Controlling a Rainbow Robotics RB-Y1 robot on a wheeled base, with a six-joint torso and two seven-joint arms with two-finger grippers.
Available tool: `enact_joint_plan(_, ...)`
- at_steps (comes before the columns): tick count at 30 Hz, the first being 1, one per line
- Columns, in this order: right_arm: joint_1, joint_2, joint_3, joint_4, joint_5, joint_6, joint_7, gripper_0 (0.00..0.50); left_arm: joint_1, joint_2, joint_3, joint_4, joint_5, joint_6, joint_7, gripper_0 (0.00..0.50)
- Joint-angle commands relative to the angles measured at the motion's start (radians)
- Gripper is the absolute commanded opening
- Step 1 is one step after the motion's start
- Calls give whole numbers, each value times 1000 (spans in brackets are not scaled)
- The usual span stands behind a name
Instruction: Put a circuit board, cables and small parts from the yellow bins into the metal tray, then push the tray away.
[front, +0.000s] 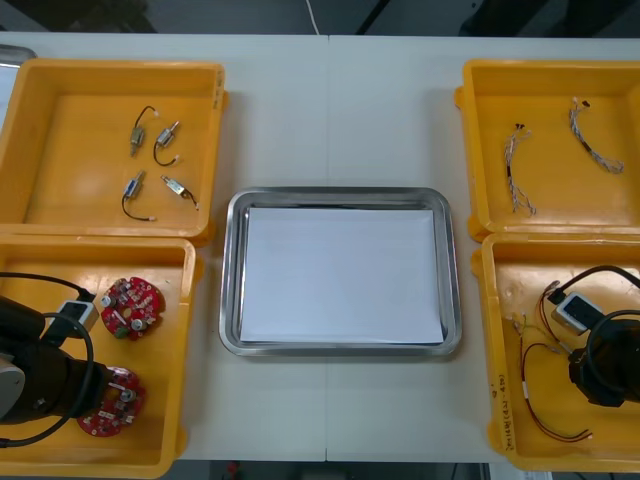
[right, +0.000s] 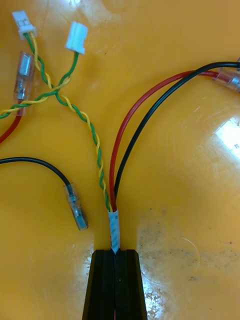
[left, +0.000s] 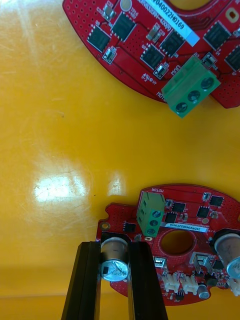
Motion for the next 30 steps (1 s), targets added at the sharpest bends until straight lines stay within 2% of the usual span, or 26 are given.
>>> enact_joint_plan(1,-19,-30,-77,-27,1,65,13,0,31,29,-11,-6,-13,-15,-67,1)
enact_joint_plan(7,-22,-30,-169,-104,-21,209,17,0,28,29,15,-9,-2,-9,-71,1)
enact_joint_plan(13,-22,-30,-289,-147,-137,329,17,0,21,29,69,-23,26,19,-81,0)
enact_joint_plan(16,-22,-30,-358,-158,-205,390,17,0,1,29,112,-47,52,86,-85,0)
enact_joint_plan(17,-22,-30,-358,-158,-205,390,17,0,1,29,112,-47,52,86,-85,0)
enact_joint_plan(18,-22,-28,-398,-161,-244,423,13,0,-12,29,136,-69,72,132,-87,0)
enact_joint_plan(22,-22,-24,-479,-172,-307,486,16,0,-30,30,198,-124,125,218,-85,0)
enact_joint_plan(23,-22,-24,-479,-172,-307,486,16,0,-30,30,198,-124,125,218,-85,0)
enact_joint_plan(26,-26,-24,-543,-196,-338,558,11,0,-53,39,256,-175,185,289,-84,0)
enact_joint_plan(30,-54,-24,-580,-228,-340,640,10,0,-97,53,294,-217,247,359,-81,1)
